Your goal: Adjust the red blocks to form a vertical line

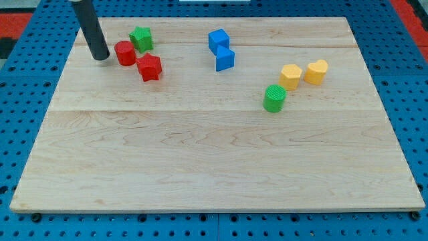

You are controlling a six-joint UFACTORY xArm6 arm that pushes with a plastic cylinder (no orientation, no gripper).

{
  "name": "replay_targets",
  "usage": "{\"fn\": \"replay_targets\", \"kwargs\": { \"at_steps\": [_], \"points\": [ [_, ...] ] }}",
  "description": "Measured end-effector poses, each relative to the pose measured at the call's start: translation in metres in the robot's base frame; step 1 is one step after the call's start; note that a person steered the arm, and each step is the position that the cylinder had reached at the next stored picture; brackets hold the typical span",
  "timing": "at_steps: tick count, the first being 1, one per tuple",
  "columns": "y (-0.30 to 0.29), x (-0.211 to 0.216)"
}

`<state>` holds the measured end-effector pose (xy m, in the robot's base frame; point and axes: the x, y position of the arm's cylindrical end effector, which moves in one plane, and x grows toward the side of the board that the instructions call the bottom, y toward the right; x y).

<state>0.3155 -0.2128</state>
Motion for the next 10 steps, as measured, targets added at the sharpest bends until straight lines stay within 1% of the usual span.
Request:
{"fn": "replay_targets", "kwargs": {
  "at_steps": [2, 3, 4, 5, 6, 7, 8, 9, 10],
  "points": [
    [0.033, 0.001],
    [0.028, 0.008],
    [0.017, 0.023],
    [0.021, 0.064],
    [0.053, 0.083],
    [0.111, 0.076],
    [0.145, 0.057],
    [0.16, 0.042],
    [0.156, 0.024]
  ]
}}
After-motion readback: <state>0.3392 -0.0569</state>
